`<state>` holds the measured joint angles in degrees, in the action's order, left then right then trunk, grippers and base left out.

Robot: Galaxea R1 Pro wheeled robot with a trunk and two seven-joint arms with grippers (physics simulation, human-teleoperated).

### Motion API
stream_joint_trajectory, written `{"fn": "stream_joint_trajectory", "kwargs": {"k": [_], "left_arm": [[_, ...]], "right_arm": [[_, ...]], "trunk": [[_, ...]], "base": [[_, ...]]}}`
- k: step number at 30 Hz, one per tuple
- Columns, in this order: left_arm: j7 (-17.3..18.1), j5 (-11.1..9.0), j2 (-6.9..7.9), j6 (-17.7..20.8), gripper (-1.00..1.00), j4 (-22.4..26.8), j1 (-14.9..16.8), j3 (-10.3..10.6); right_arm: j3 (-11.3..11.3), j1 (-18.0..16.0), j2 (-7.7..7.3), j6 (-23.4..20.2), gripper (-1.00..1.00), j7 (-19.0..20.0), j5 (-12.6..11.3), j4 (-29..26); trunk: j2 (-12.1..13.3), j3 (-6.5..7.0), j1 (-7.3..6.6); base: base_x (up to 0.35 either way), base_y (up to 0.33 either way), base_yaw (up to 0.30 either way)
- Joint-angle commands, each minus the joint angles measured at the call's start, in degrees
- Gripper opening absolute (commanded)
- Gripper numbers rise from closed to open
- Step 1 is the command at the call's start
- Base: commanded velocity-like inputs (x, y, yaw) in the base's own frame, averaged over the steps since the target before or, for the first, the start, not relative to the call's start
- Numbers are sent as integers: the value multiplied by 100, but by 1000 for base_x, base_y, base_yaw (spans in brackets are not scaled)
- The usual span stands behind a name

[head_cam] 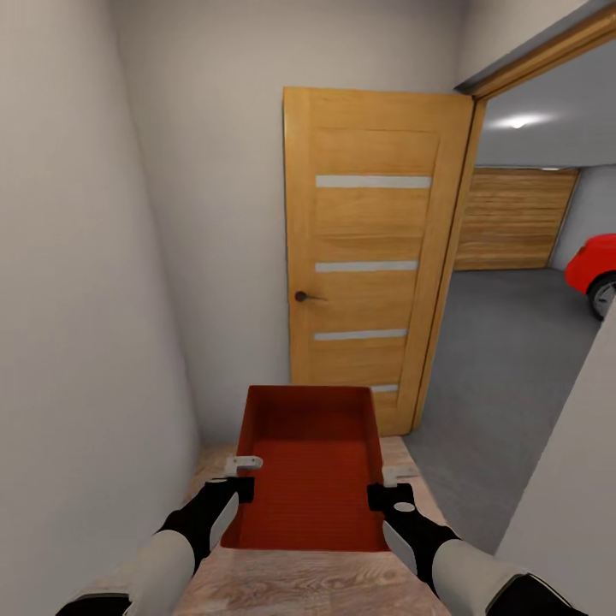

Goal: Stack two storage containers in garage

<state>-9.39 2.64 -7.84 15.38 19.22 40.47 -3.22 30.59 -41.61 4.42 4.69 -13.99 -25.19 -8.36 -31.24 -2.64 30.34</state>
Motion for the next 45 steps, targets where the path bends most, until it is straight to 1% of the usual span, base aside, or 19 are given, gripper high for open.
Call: {"fn": "stream_joint_trajectory", "kwargs": {"k": [1, 6, 14, 45], "left_arm": [[-19, 105, 2, 45, -100, 328, 5, -141], [-19, 105, 2, 44, -100, 329, 5, -140], [-19, 114, 2, 44, -100, 336, 5, -142], [-19, 131, 2, 44, -100, 336, 5, -144]], "right_arm": [[43, -5, -4, 35, -100, -8, -93, 21], [43, -5, -10, 38, -100, -7, -98, 22], [40, -5, -13, 31, -100, -7, -100, 25], [37, -5, -20, 44, -100, -7, -100, 28]], "trunk": [[-10, -12, 6], [-10, -12, 6], [-10, -12, 6], [-10, -12, 6]], "base": [[322, 71, -248], [322, 70, -220], [266, 14, -34], [8, 0, 0]]}}
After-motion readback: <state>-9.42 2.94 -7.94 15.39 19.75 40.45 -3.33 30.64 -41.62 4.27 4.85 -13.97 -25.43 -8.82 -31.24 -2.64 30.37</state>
